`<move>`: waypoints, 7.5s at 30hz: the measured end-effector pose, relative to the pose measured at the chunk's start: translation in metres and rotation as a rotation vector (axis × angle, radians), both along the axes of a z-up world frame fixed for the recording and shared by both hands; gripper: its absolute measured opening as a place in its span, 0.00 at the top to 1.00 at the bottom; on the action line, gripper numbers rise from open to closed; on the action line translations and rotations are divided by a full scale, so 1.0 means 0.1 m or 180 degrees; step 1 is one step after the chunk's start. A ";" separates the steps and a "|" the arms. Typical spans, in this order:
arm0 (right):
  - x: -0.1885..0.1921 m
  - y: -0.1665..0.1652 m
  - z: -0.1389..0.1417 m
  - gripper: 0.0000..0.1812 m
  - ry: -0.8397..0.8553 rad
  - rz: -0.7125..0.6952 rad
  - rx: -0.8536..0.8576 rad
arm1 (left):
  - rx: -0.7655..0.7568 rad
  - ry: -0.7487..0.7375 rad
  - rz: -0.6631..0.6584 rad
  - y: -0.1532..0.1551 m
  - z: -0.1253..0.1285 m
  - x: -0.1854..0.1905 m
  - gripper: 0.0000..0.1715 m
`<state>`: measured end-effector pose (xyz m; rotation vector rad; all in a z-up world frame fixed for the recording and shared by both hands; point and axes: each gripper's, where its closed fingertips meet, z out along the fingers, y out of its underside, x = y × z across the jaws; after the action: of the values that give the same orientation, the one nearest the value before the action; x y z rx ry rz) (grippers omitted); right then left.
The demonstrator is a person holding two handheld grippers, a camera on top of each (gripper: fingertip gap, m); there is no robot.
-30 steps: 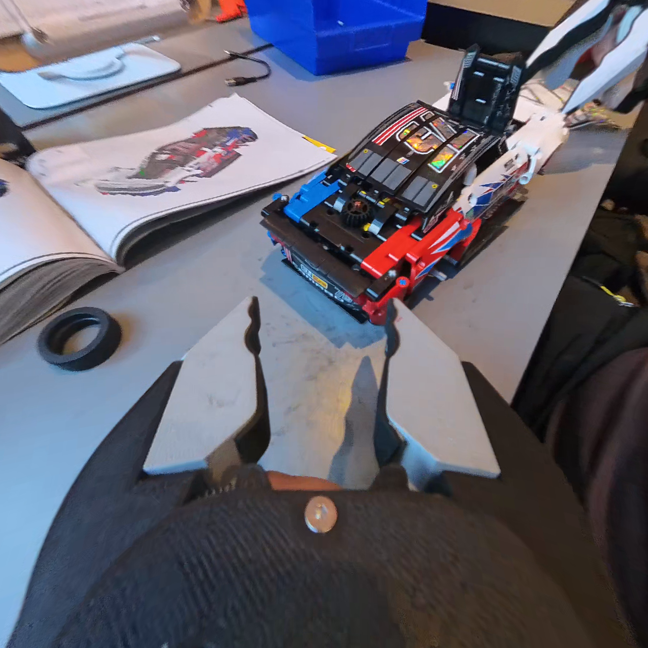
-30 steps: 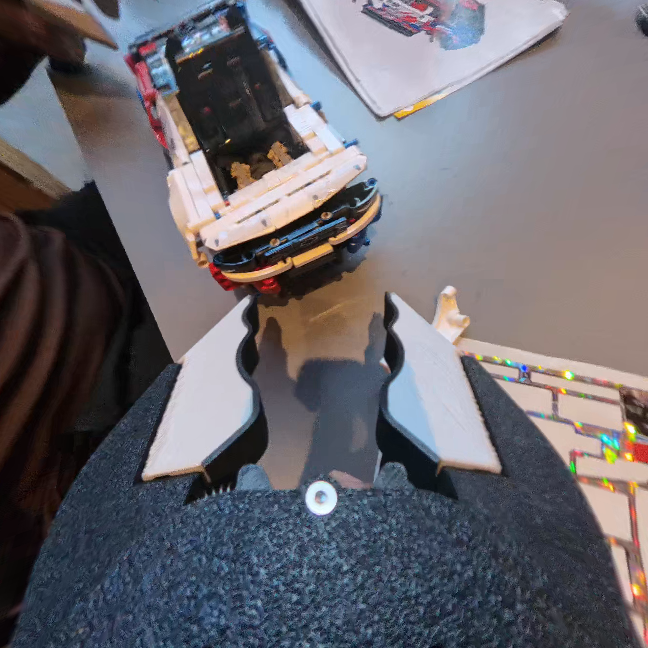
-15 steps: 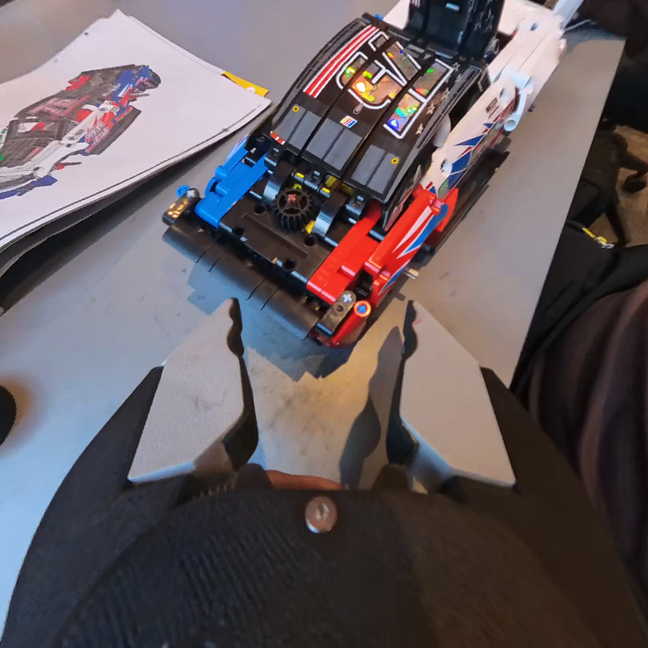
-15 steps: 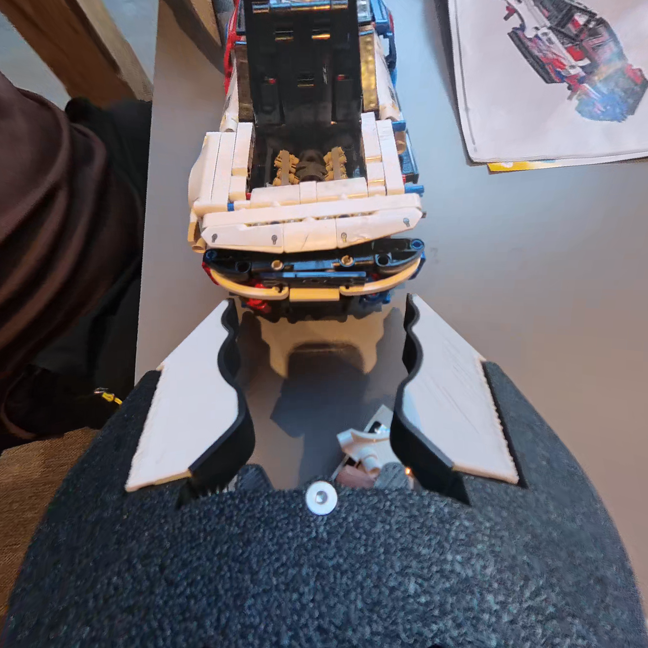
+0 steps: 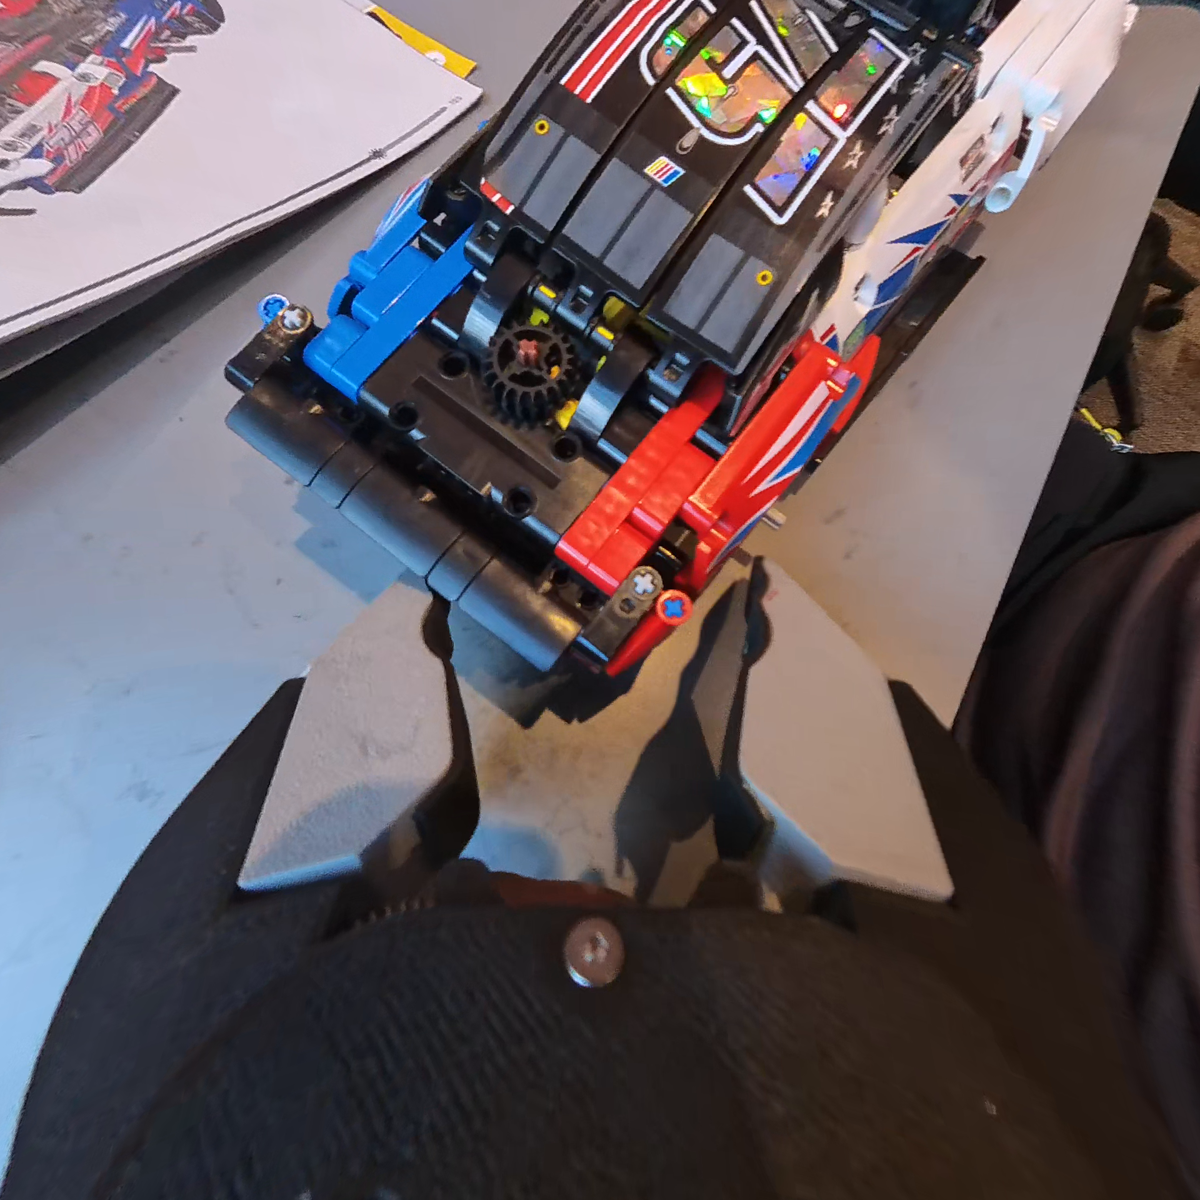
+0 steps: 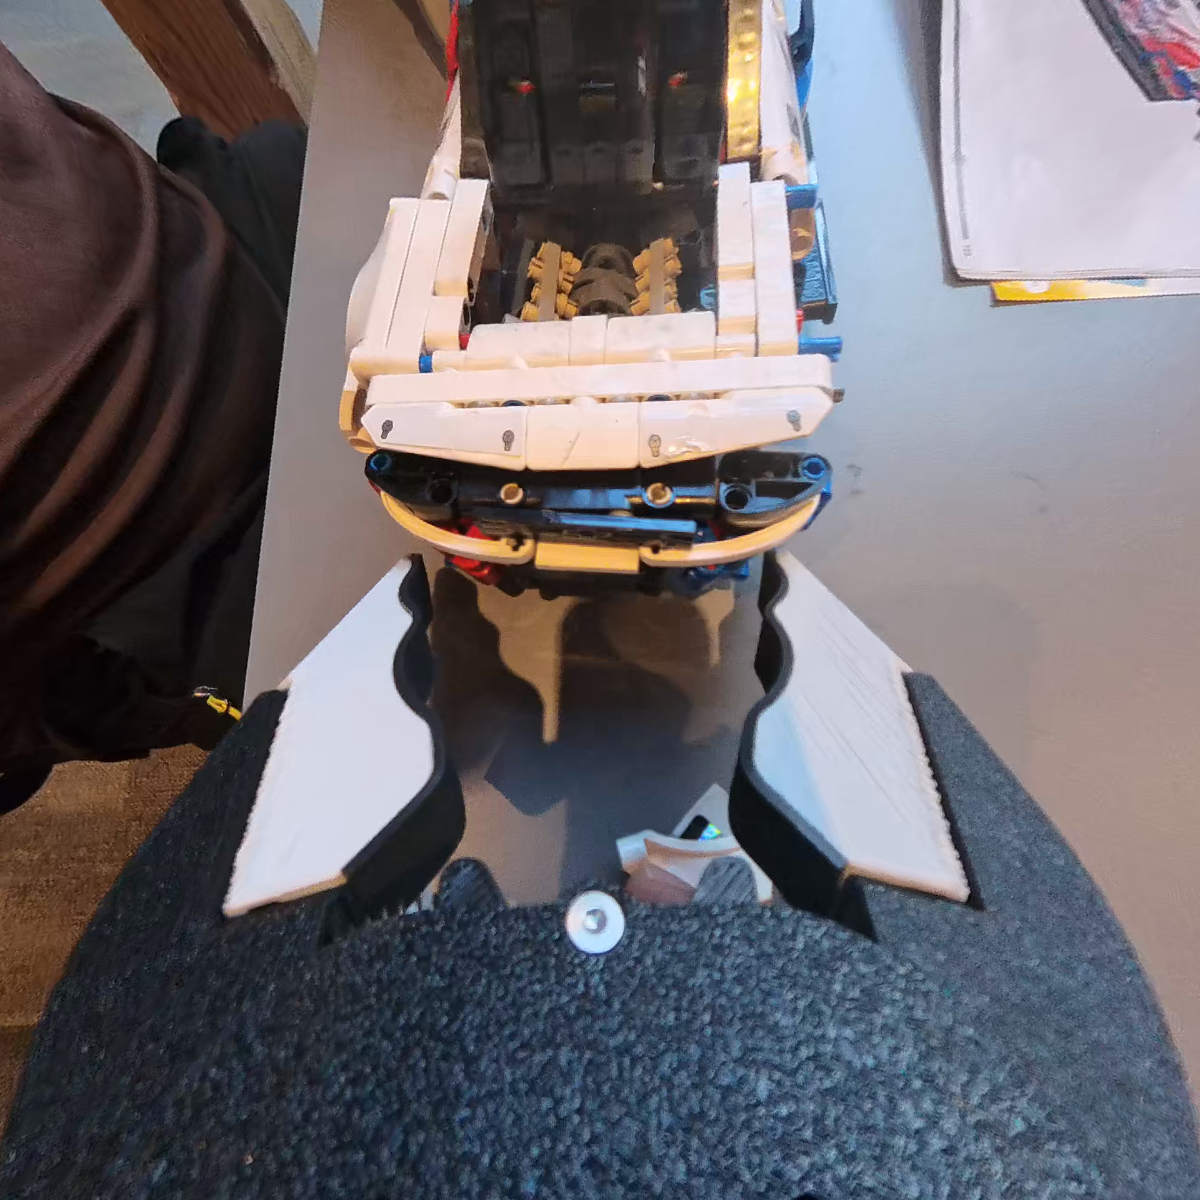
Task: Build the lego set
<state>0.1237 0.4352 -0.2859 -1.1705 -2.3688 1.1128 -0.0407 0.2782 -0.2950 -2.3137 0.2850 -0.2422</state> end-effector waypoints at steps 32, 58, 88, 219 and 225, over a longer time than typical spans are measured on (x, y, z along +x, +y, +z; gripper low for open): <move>-0.43 -1.03 0.17 0.49 -0.0156 -0.0587 0.0422 | 0.0046 0.0079 -0.0160 -0.69 0.03 -0.70 0.55; -0.07 -1.72 -0.19 0.52 -0.0205 -0.0983 0.0545 | 0.0415 0.1130 0.0802 0.05 0.13 -1.26 0.67; -1.51 0.08 0.63 0.66 0.1522 -0.1085 -0.0228 | 0.2070 0.1050 0.1516 -0.32 0.91 -1.67 0.98; -0.76 -1.01 0.24 0.66 -0.0194 0.0751 -0.0321 | 0.0892 -0.1311 0.1268 -1.60 0.24 -0.19 0.53; -1.55 -0.72 0.58 0.56 -0.0157 0.0275 -0.0604 | 0.0793 -0.1331 0.1742 -1.71 0.19 -0.03 0.60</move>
<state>-0.0312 0.3635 -0.2283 -1.1775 -2.4145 1.3785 -0.0437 0.1073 -0.2759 -1.9465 -0.4950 -0.3769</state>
